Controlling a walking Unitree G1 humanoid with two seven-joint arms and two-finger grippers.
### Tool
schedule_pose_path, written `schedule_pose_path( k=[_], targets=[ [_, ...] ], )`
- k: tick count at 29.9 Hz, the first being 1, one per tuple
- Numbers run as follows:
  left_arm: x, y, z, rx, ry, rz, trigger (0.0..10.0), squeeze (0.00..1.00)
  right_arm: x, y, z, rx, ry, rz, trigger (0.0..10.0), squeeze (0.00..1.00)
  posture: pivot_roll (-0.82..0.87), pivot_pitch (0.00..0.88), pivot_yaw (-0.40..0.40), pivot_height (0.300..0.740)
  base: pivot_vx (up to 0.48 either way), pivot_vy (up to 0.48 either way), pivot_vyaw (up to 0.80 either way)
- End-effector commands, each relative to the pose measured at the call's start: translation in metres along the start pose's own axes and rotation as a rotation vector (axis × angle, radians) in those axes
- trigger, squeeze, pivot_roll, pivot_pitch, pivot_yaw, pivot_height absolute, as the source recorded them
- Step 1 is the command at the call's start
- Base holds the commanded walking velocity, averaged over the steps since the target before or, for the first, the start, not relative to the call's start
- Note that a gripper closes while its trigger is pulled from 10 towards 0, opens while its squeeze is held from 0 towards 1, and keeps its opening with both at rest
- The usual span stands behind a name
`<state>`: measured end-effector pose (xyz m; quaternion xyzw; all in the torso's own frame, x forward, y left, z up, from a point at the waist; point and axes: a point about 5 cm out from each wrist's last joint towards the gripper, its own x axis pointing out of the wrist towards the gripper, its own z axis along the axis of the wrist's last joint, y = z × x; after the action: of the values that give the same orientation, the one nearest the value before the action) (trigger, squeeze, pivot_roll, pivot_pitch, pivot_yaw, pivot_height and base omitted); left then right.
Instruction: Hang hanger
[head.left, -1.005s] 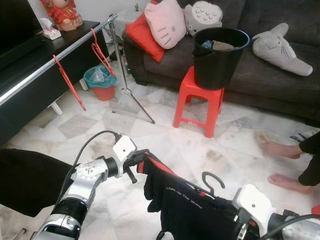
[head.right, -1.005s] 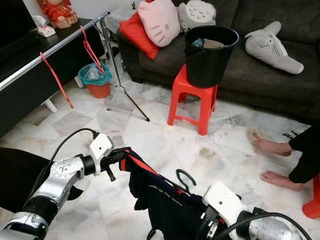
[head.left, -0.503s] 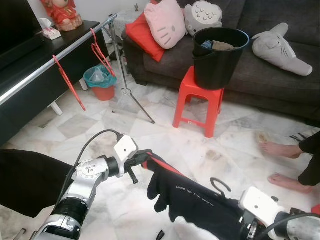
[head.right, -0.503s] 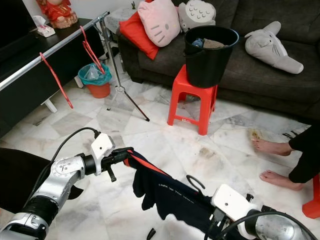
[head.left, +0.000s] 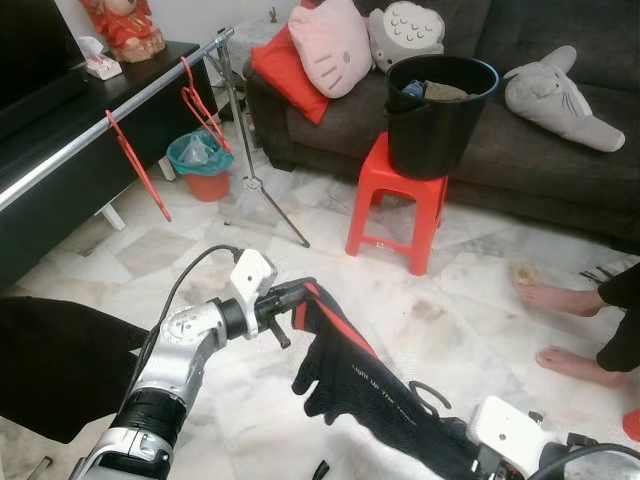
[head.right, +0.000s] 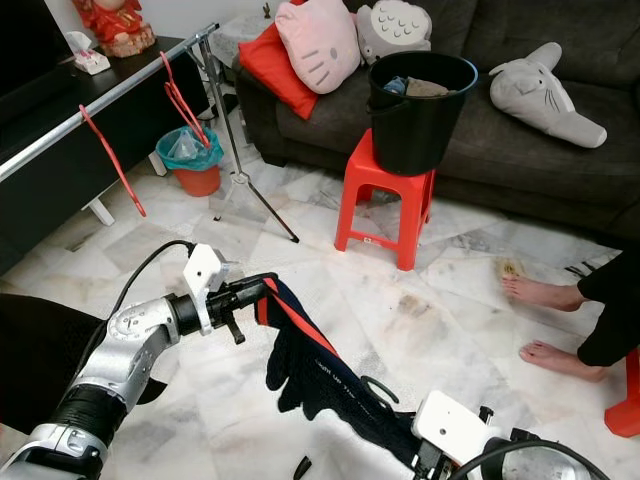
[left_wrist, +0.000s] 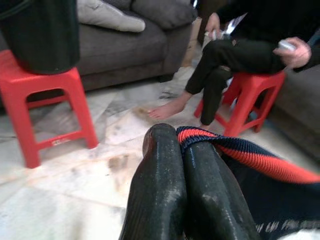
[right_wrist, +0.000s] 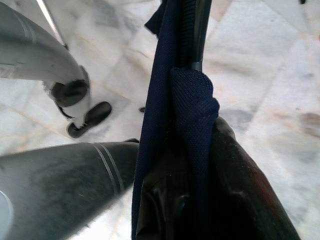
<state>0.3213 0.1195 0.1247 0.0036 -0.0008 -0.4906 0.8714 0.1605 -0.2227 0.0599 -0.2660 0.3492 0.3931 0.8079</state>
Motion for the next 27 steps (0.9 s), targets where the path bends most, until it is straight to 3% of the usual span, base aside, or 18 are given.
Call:
schedule_pose_path(
  k=[1, 16, 27],
  targets=[
    [-0.012, 0.016, 0.03, 0.047, -0.124, 0.077, 10.0, 0.0, 0.004, 0.015, -0.031, 0.06, 0.152, 0.062, 10.0, 0.02, -0.08, 0.082, 0.08, 0.74, 0.0, 0.0, 0.0],
    [-0.004, 0.006, 0.035, 0.027, -0.142, 0.029, 10.0, 0.0, 0.012, 0.016, -0.021, 0.042, 0.104, 0.072, 10.0, 0.03, -0.08, 0.083, 0.081, 0.74, 0.0, 0.0, 0.0],
    [0.009, -0.011, 0.057, -0.026, -0.241, -0.048, 10.0, 0.0, 0.036, 0.027, -0.012, 0.043, 0.059, 0.112, 10.0, 0.04, -0.08, 0.084, 0.083, 0.74, 0.0, 0.0, 0.0]
  ],
)
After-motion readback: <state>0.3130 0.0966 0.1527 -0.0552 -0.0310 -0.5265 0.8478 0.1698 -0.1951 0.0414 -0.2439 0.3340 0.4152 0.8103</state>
